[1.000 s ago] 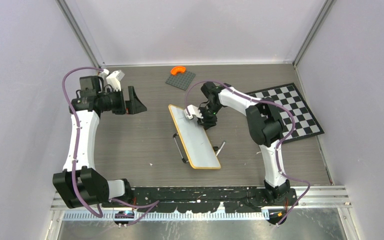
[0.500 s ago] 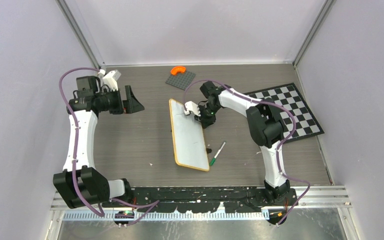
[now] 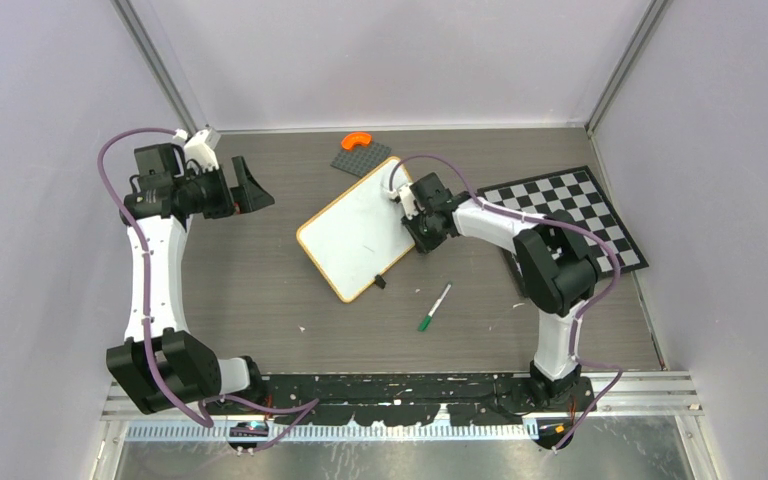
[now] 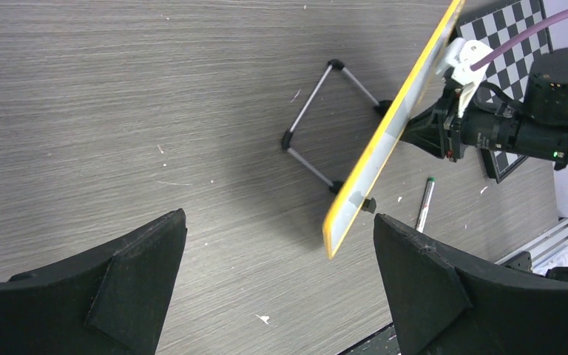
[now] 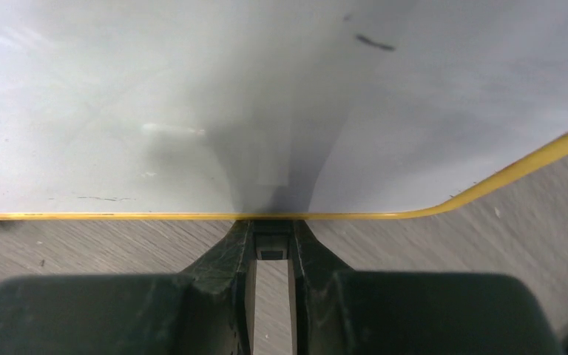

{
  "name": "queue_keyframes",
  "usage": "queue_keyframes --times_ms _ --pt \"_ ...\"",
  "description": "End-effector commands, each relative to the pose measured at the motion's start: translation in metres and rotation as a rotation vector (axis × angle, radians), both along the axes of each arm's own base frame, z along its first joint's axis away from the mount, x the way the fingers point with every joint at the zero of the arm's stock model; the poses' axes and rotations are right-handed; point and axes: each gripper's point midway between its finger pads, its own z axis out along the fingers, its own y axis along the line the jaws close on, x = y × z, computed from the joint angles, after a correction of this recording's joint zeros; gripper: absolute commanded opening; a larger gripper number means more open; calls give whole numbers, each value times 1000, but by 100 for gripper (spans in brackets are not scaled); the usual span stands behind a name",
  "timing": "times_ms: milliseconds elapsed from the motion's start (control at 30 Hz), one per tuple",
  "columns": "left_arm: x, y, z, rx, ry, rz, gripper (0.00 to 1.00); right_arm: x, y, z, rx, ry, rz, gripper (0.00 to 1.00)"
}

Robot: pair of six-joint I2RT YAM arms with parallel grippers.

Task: Write a sentence on the whiteboard
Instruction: Move the whiteboard to the center of the board.

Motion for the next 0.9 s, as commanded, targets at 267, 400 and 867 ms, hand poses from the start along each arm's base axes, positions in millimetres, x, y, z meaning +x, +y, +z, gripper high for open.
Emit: queue_keyframes --times_ms 267,400,867 --pt "-9 2 15 32 -59 14 100 -2 -51 19 -25 -106 -369 0" --pt "-14 -3 17 17 -68 2 100 -3 -72 24 -62 -126 -383 0" --pt "-25 -13 18 -11 -59 -56 100 -25 -86 36 -25 -33 -324 49"
